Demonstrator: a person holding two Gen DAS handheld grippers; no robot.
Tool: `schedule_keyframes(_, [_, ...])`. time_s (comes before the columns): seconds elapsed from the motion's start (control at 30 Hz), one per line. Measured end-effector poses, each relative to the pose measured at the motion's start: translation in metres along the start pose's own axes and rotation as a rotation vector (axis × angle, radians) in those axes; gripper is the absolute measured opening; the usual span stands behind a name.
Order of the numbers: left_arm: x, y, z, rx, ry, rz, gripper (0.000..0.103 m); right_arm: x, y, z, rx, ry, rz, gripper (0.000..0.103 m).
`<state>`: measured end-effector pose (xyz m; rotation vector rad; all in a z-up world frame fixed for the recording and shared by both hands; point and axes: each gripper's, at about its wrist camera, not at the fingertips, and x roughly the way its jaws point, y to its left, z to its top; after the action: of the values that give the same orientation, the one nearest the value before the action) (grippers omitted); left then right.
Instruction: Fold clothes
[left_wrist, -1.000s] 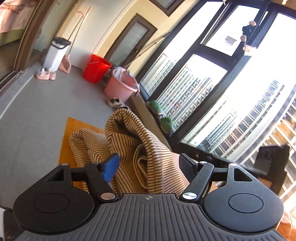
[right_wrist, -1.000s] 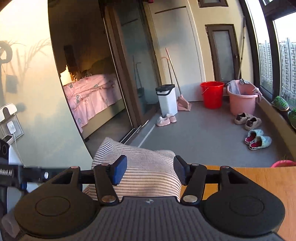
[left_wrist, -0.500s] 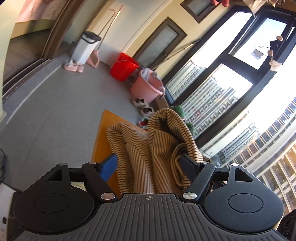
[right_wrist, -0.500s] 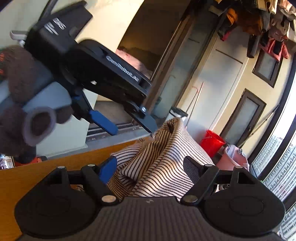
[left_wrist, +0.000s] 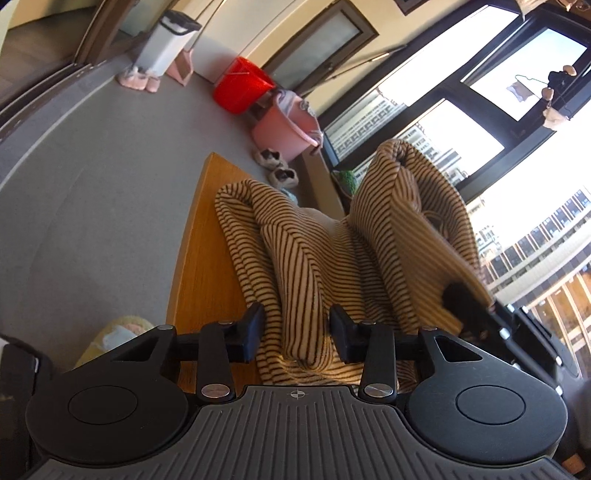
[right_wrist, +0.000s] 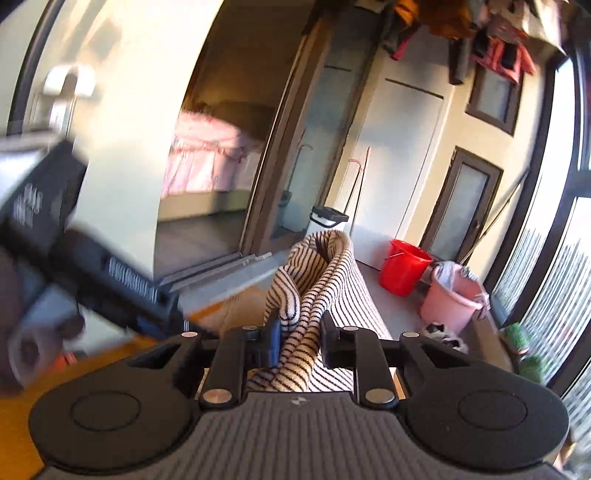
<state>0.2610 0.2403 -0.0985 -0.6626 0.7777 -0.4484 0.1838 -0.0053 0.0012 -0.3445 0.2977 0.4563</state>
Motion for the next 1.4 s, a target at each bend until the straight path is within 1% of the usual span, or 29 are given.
schedule_keyframes(0.13, [0.004, 0.002, -0.001, -0.002, 0.015, -0.023, 0.039, -0.007, -0.018, 0.024, 0.077, -0.045, 0.089, 0.018])
schedule_keyframes(0.2, [0.004, 0.004, -0.003, -0.007, 0.016, -0.036, 0.039, -0.002, -0.011, 0.026, 0.046, -0.017, 0.139, 0.018])
schedule_keyframes(0.3, [0.003, 0.008, -0.005, -0.010, 0.018, -0.053, 0.039, 0.014, 0.009, 0.008, -0.044, 0.061, 0.158, 0.019])
schedule_keyframes(0.4, [0.003, 0.011, -0.005, -0.003, 0.025, -0.058, 0.039, 0.025, 0.014, -0.006, -0.030, 0.106, 0.182, 0.019])
schedule_keyframes(0.5, [0.003, 0.012, -0.004, 0.001, 0.033, -0.051, 0.037, 0.029, 0.020, -0.009, -0.050, 0.107, 0.202, 0.020])
schedule_keyframes(0.53, [0.002, 0.013, -0.004, 0.001, 0.035, -0.048, 0.039, 0.029, 0.022, -0.009, -0.063, 0.108, 0.202, 0.020])
schedule_keyframes(0.57, [0.000, 0.014, -0.002, 0.000, 0.037, -0.041, 0.039, 0.029, 0.025, -0.010, -0.074, 0.111, 0.195, 0.020])
schedule_keyframes(0.6, [-0.007, 0.014, 0.000, 0.003, 0.020, -0.027, 0.043, 0.029, 0.027, -0.011, -0.085, 0.114, 0.188, 0.020])
schedule_keyframes(0.67, [-0.023, 0.015, 0.006, 0.010, -0.022, 0.003, 0.047, 0.029, 0.031, -0.014, -0.112, 0.116, 0.177, 0.021])
schedule_keyframes(0.7, [-0.032, 0.013, 0.011, 0.015, -0.054, 0.015, 0.049, 0.030, 0.034, -0.015, -0.131, 0.116, 0.171, 0.021])
schedule_keyframes(0.77, [-0.051, 0.005, 0.021, 0.035, -0.124, 0.026, 0.053, 0.030, 0.050, -0.019, -0.226, 0.114, 0.129, 0.021])
schedule_keyframes(0.8, [-0.054, -0.005, 0.023, 0.056, -0.142, 0.015, 0.056, 0.030, 0.058, -0.021, -0.275, 0.112, 0.107, 0.023])
schedule_keyframes(0.83, [-0.057, -0.015, 0.025, 0.078, -0.157, 0.003, 0.061, 0.031, 0.070, -0.024, -0.337, 0.109, 0.076, 0.024])
schedule_keyframes(0.87, [-0.060, -0.025, 0.027, 0.099, -0.172, -0.009, 0.063, 0.031, 0.082, -0.028, -0.398, 0.106, 0.044, 0.026])
schedule_keyframes(0.9, [-0.056, -0.035, 0.027, 0.124, -0.168, -0.020, 0.066, 0.031, 0.091, -0.031, -0.441, 0.103, 0.021, 0.027])
schedule_keyframes(0.93, [-0.050, -0.045, 0.026, 0.150, -0.160, -0.031, 0.066, 0.031, 0.099, -0.034, -0.479, 0.103, 0.003, 0.027])
schedule_keyframes(0.97, [-0.041, -0.054, 0.025, 0.178, -0.151, -0.020, 0.066, 0.033, 0.106, -0.036, -0.505, 0.105, -0.013, 0.026])
schedule_keyframes(1.07, [-0.011, -0.070, 0.024, 0.251, -0.110, 0.051, 0.062, 0.037, 0.115, -0.039, -0.569, 0.107, -0.052, 0.027])
schedule_keyframes(1.1, [-0.003, -0.068, 0.023, 0.261, -0.097, 0.085, 0.057, 0.035, 0.116, -0.042, -0.585, 0.101, -0.055, 0.028])
schedule_keyframes(1.13, [0.004, -0.066, 0.023, 0.270, -0.086, 0.121, 0.058, 0.033, 0.116, -0.043, -0.593, 0.095, -0.052, 0.029])
schedule_keyframes(1.17, [0.011, -0.063, 0.023, 0.278, -0.074, 0.156, 0.058, 0.031, 0.113, -0.044, -0.590, 0.090, -0.040, 0.032])
schedule_keyframes(1.2, [0.015, -0.058, 0.022, 0.271, -0.066, 0.167, 0.060, 0.025, 0.105, -0.041, -0.559, 0.092, 0.007, 0.032])
schedule_keyframes(1.23, [0.017, -0.053, 0.021, 0.266, -0.065, 0.173, 0.063, 0.020, 0.097, -0.038, -0.526, 0.094, 0.057, 0.036])
schedule_keyframes(1.3, [0.018, -0.047, 0.020, 0.259, -0.057, 0.164, 0.065, 0.006, 0.068, -0.027, -0.387, 0.119, 0.242, 0.051])
schedule_keyframes(1.33, [0.018, -0.045, 0.019, 0.257, -0.057, 0.159, 0.066, 0.000, 0.051, -0.022, -0.316, 0.123, 0.313, 0.053])
schedule_keyframes(1.37, [0.018, -0.043, 0.019, 0.256, -0.058, 0.155, 0.066, -0.004, 0.033, -0.018, -0.239, 0.134, 0.367, 0.055])
schedule_keyframes(1.4, [0.018, -0.042, 0.018, 0.256, -0.058, 0.151, 0.067, -0.005, 0.015, -0.014, -0.165, 0.140, 0.385, 0.057])
